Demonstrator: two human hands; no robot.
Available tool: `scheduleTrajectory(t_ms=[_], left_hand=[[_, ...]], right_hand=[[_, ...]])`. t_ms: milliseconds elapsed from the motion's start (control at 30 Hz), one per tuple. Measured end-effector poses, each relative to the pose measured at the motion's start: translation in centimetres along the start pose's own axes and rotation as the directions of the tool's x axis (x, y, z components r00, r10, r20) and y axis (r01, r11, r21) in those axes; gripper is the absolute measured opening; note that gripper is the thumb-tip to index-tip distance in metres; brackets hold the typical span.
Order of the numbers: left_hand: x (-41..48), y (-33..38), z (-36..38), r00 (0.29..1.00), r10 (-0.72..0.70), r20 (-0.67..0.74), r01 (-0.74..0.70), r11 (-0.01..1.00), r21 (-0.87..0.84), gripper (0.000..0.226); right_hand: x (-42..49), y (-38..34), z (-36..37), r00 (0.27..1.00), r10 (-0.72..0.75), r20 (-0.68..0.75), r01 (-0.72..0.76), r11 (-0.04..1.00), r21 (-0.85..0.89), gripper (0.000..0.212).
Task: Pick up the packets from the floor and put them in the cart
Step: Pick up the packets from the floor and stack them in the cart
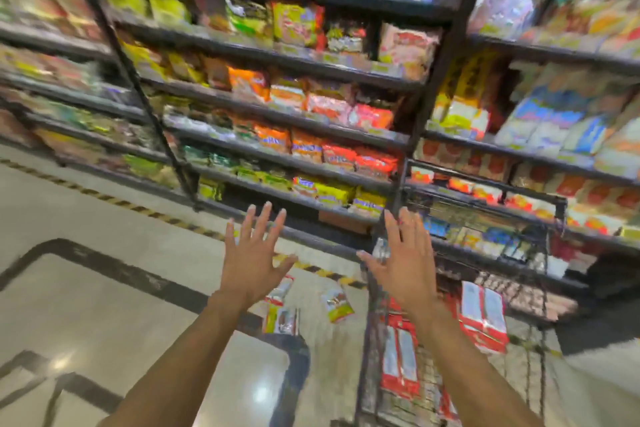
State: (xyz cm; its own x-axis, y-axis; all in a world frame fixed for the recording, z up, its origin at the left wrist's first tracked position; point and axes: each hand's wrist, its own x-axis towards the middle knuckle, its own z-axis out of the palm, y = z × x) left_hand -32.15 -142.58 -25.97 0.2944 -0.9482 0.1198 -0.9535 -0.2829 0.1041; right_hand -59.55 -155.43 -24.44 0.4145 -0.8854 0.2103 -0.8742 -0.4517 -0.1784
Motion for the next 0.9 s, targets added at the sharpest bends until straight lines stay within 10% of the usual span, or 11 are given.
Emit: scheduleTrajectory(t_ms=[400,900], left_hand=[[-3.5,-21.5,-6.9,0.995,-0.079,-0.066,0.081,0.996,0.027,0.090],[8.0,-35.4,-4.2,0.993,-0.115,0.019,0.114,0.993,0.034,0.089]], right_hand=[[-0.2,-23.2,0.7,0.995,-0.096,0.036,0.097,0.995,-0.019,0.102],[11.7,-34.5,10.7,0.995,-0.016,0.095,0.014,1.000,0.018,0.100]])
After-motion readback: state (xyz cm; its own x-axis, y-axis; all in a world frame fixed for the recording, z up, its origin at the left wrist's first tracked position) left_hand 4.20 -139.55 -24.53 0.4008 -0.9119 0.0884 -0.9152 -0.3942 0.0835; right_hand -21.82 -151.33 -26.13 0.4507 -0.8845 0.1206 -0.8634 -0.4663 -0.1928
